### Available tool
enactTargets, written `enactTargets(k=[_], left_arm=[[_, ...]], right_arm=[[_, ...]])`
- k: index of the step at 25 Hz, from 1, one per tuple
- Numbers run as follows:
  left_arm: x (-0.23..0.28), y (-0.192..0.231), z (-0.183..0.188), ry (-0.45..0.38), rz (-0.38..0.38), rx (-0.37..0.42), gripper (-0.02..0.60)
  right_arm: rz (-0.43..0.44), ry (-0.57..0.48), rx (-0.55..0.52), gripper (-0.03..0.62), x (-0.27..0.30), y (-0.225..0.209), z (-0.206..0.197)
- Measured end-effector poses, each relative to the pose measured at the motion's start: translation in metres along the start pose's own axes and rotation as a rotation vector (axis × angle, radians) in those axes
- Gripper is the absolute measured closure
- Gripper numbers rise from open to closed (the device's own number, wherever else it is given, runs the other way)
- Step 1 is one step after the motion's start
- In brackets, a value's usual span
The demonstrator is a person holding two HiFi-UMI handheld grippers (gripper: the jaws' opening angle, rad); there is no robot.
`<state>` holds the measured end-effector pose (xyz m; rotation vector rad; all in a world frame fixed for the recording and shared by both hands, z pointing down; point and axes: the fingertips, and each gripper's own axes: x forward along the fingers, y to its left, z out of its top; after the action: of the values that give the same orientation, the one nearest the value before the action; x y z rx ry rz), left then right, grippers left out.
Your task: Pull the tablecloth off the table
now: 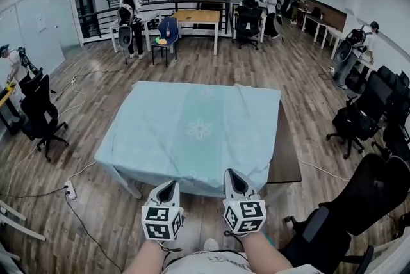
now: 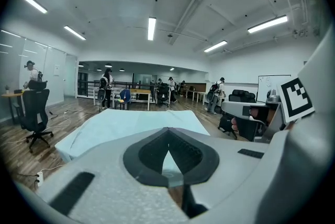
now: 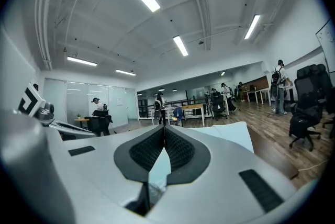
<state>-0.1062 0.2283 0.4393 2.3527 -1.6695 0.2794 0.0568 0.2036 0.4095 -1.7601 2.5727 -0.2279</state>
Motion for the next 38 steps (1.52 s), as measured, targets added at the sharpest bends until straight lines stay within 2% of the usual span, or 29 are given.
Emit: enactTargets(k=[8, 14, 22, 30, 38], left_arm=[[0.082, -0.006, 0.039, -0.034, 0.003, 0.009, 0.571], [0.123, -0.010, 0.048, -0.034, 0.008, 0.005, 0.571], [0.163, -0.009, 0.046, -0.011, -0.007, 0.008, 0.571], [0.215, 0.014, 0.063, -0.020, -0.038, 0.015, 0.571], [0.271, 0.056, 0.083, 0.001, -0.071, -0.007, 0.571]], right_arm=[[0.012, -0.015, -0.012, 0.580, 0.064, -0.054, 0.021], [0.022, -0.028, -0.011, 0.580, 0.095, -0.081, 0.030], [-0.003, -0.001, 0.007, 0.580, 0.122, -0.108, 0.017], [-0.037, -0.002, -0.001, 0.580, 0.171, -0.123, 0.018], [-0.075, 0.011, 0.005, 0.579, 0.239, -0.130, 0.027]])
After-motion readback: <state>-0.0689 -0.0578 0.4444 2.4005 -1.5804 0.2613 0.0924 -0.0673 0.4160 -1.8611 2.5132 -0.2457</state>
